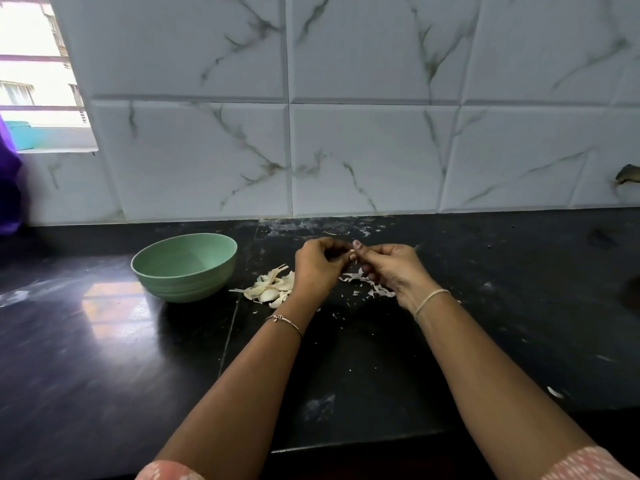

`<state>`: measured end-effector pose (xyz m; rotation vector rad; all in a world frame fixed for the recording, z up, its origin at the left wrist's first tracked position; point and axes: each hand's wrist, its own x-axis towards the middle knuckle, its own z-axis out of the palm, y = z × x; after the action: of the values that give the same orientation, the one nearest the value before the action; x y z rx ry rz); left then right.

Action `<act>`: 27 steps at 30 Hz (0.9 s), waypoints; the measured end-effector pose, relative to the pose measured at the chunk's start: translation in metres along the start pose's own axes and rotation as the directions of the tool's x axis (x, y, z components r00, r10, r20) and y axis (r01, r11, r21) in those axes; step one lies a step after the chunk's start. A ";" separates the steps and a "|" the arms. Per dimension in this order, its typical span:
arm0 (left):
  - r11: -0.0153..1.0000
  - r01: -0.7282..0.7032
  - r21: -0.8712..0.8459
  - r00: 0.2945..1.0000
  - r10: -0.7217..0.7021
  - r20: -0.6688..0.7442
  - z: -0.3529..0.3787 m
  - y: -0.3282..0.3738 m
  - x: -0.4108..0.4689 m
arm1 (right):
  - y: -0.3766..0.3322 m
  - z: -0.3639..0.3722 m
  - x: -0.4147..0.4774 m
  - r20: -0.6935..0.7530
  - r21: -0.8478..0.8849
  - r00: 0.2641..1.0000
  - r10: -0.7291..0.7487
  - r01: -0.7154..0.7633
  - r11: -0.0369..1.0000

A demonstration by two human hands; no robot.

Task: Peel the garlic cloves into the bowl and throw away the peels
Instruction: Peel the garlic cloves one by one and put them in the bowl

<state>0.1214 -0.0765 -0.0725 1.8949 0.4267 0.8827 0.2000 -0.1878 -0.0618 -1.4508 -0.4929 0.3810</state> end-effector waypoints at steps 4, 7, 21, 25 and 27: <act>1.000 -0.003 -0.025 1.000 0.004 0.012 0.000 0.001 0.001 | -0.001 -0.003 0.002 0.047 0.107 0.996 0.076 -0.081 0.991; 0.996 0.021 -0.083 0.998 -0.017 0.056 -0.003 0.002 0.000 | -0.002 -0.005 0.002 0.063 0.175 0.993 0.103 -0.113 0.978; 0.999 -0.017 0.038 1.000 0.016 0.025 -0.006 0.002 -0.003 | 0.002 -0.002 0.001 0.045 -0.020 0.999 0.008 -0.008 1.000; 0.999 -0.032 0.030 0.999 0.031 0.035 -0.003 0.001 -0.003 | 0.002 0.000 0.002 0.012 -0.130 0.998 -0.055 0.056 0.990; 1.000 -0.024 -0.007 0.999 0.024 0.040 -0.002 0.001 -0.004 | 0.003 0.003 0.002 0.008 -0.220 0.994 -0.105 0.104 0.970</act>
<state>0.1175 -0.0781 -0.0723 1.9120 0.3771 0.8591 0.2008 -0.1838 -0.0647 -1.6313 -0.6212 0.2443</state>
